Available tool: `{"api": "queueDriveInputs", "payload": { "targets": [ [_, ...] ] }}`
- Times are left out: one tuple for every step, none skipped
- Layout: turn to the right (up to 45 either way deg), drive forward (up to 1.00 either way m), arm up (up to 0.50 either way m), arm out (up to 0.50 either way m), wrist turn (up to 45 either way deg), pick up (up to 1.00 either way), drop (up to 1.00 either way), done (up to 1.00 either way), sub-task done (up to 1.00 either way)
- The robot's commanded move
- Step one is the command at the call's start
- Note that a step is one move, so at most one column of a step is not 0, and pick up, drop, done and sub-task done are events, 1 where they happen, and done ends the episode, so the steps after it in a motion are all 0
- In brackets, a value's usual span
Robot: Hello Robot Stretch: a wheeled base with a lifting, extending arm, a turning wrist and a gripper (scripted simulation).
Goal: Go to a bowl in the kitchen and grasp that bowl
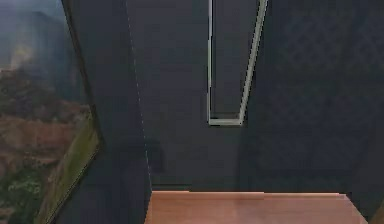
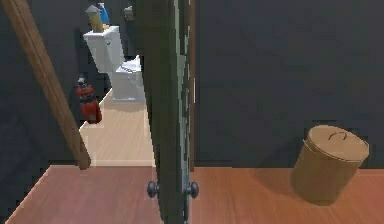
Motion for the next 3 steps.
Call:
{"api": "queueDriveInputs", "payload": {
  "targets": [
    [18.0,0.0,0.0,0.0,0.0,0.0,0.0,0.0,0.0],
    [0.0,0.1,0.0,0.0,0.0,0.0,0.0,0.0,0.0],
    [33.0,0.0,0.0,0.0,0.0,0.0,0.0,0.0,0.0]
  ]
}}
